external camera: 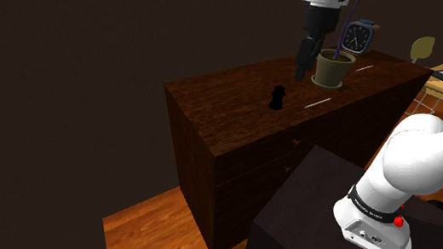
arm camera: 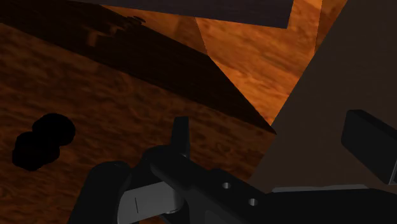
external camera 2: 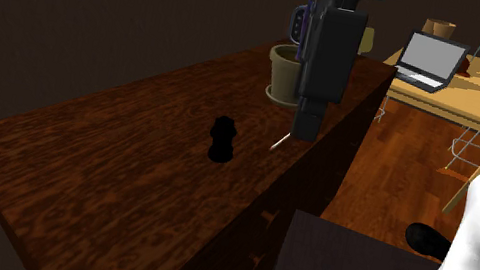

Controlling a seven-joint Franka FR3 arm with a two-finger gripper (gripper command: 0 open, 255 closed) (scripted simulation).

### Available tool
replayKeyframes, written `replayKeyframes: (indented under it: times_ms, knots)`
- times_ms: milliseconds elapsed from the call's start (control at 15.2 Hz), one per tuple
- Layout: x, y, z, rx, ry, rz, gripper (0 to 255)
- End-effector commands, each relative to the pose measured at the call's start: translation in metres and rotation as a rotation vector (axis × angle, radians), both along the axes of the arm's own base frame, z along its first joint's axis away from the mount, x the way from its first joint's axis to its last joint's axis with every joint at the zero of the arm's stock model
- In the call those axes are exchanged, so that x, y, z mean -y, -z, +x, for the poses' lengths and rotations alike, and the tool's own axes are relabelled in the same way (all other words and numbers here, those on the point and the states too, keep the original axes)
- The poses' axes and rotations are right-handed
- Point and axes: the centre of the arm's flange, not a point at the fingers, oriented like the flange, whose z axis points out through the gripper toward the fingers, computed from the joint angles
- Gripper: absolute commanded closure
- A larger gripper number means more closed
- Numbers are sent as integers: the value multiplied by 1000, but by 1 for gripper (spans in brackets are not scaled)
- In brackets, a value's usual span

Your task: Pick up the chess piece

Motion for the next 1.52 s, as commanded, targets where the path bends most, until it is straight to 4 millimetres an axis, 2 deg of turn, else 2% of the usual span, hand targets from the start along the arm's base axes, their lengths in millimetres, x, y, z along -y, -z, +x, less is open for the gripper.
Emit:
replayKeyframes:
  times_ms: [0, 726, 1452]
  knots:
    - [0, 0, 0, 0, 0, 0, 0]
    - [84, 82, 77, -10, 67, -54, 0]
    - [177, 160, 147, -21, 135, -108, 0]
